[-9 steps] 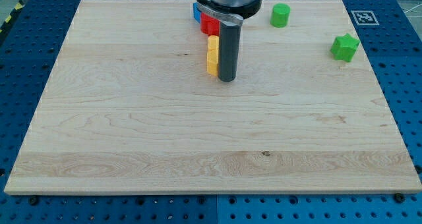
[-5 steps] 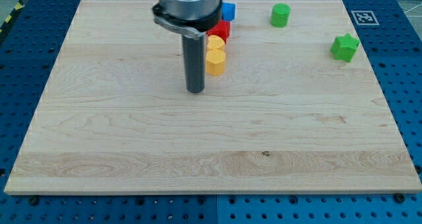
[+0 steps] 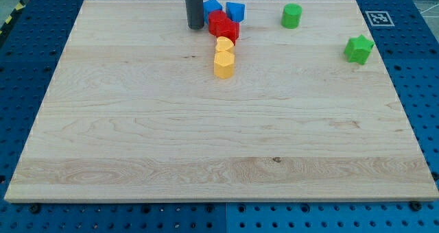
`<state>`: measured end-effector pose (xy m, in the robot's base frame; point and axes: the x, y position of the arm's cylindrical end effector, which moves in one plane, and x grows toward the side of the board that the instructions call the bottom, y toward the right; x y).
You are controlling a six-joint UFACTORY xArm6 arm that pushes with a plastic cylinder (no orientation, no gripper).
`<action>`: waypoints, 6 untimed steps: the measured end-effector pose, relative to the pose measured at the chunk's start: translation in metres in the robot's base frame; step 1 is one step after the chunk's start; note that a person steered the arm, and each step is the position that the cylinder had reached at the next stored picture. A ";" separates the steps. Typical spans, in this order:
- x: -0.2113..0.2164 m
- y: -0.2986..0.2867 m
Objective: Push the group of blocks slightly right
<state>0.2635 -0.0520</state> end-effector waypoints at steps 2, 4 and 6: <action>0.000 0.003; 0.009 0.005; 0.009 0.017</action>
<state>0.2724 -0.0350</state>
